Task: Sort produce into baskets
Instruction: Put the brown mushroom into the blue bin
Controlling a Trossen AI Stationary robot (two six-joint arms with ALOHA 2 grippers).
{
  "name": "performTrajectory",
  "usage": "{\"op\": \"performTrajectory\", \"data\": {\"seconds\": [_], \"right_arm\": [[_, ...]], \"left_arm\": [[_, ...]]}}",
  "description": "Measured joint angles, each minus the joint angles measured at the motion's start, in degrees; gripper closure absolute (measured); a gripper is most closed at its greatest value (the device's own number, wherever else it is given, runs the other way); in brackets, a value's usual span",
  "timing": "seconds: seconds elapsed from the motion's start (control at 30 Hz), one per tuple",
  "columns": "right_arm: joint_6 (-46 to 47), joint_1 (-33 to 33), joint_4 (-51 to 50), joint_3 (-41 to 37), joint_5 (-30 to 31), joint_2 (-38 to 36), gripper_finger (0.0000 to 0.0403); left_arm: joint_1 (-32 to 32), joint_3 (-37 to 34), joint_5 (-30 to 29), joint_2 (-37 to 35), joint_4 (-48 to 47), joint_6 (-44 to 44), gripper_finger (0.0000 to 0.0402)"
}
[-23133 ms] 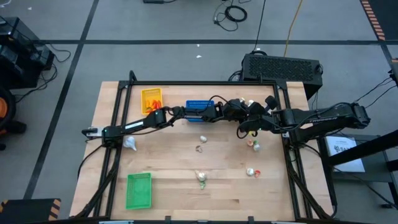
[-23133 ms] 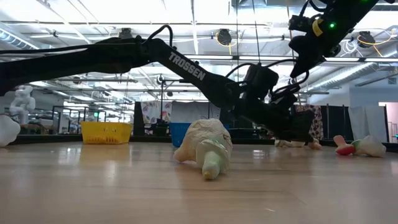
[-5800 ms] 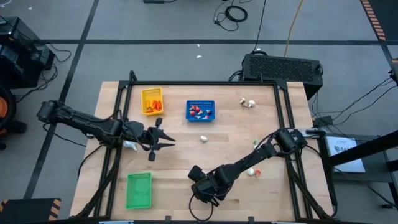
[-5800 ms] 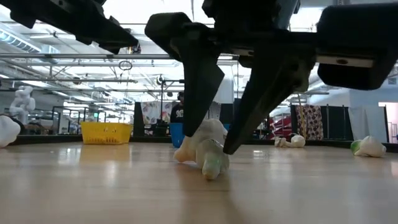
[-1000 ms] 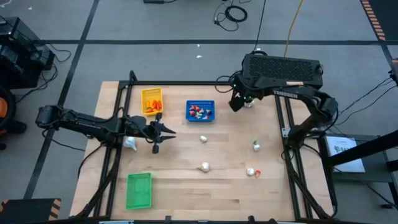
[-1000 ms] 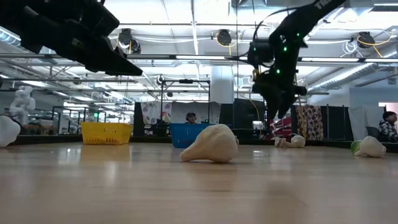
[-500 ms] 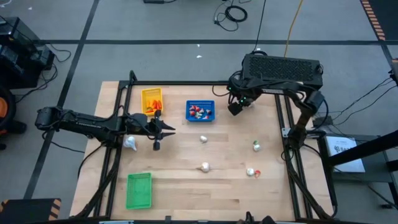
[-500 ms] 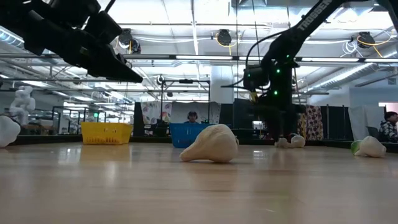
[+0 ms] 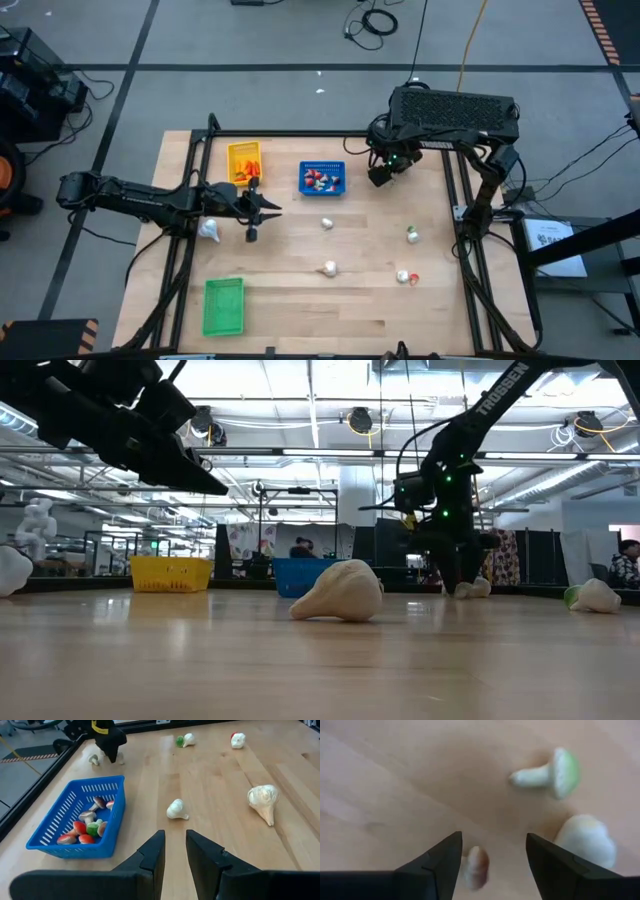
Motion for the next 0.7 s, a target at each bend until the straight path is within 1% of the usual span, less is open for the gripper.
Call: {"op": "performTrajectory", "data": {"seconds": [0.1, 0.33, 0.53, 0.7], "right_arm": [[2.45, 0.65, -0.38, 0.0, -1.75, 0.0, 0.0196], [10.63, 2.8, -2.42, 0.0, -1.91, 0.0, 0.0198], [12.4, 5.27, -3.29, 0.0, -1.48, 0.0, 0.0198], [14.05, 6.21, -3.09, 0.0, 0.08, 0.0, 0.02]], "left_arm": [[0.0, 0.0, 0.0, 0.0, 0.02, 0.13, 0.0315], [0.04, 0.0, 0.0, 0.01, -0.09, 0.0, 0.0315], [0.04, 0.0, 0.0, -0.01, -0.16, -0.04, 0.0315], [0.0, 0.0, 0.0, 0.0, -0.17, -0.11, 0.0315]]}}
